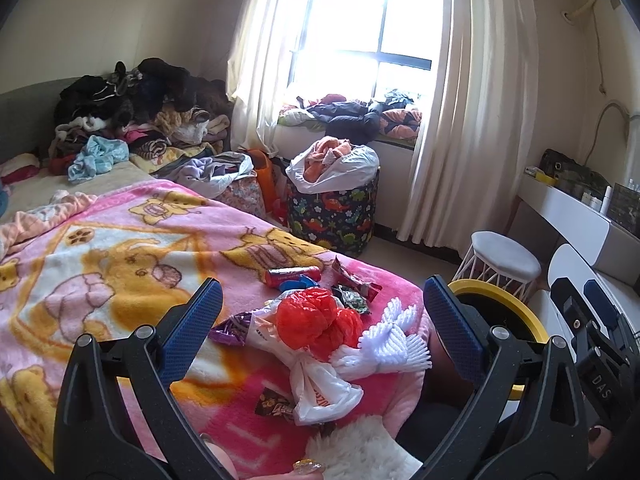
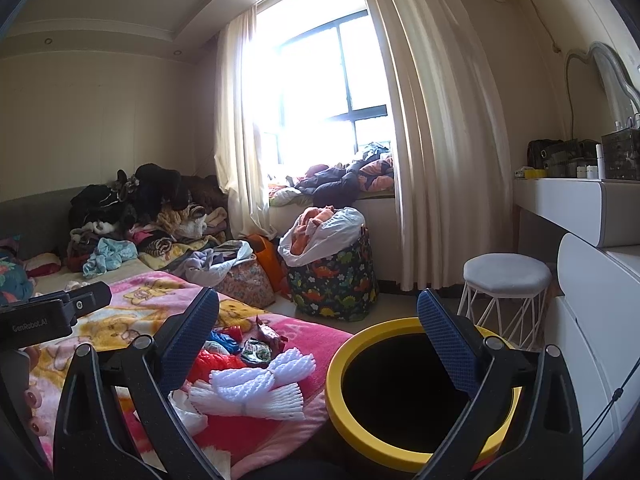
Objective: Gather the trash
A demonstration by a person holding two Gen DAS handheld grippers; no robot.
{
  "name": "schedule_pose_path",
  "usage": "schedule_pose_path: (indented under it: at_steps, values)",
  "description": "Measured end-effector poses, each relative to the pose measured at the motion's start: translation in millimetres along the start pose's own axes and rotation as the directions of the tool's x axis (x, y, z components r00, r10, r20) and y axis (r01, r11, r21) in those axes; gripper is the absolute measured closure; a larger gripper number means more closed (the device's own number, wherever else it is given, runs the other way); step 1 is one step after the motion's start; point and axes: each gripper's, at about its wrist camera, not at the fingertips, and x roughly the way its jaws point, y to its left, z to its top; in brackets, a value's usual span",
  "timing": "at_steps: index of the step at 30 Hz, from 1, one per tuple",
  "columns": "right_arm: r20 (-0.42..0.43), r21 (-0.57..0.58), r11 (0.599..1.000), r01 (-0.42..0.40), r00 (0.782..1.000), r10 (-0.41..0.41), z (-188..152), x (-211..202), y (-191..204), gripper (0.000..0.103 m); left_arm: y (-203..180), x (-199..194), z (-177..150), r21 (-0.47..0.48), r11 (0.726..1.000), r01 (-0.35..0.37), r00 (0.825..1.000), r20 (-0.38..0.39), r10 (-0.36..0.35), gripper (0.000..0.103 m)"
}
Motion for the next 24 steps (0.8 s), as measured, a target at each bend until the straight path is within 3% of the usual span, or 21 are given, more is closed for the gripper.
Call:
schedule_pose_path:
  at_steps: [16, 24]
  values:
    - [-0.015, -0.003, 1.000, -0.014, 1.000, 0.013, -6.7, 1.7, 1.6, 0.006, 6.6, 6.0, -10.9, -0.012, 1.000, 0.026, 1.000, -0.014, -0.026, 0.011]
    - [-0.076, -0.060, 0.991, -0.118, 0.991, 0.113, -11.5, 9.3, 17.9, 0.006, 29.1, 16.5, -11.5, -0.036, 0.999, 0.030, 0.999, -0.011, -0.031, 0.011]
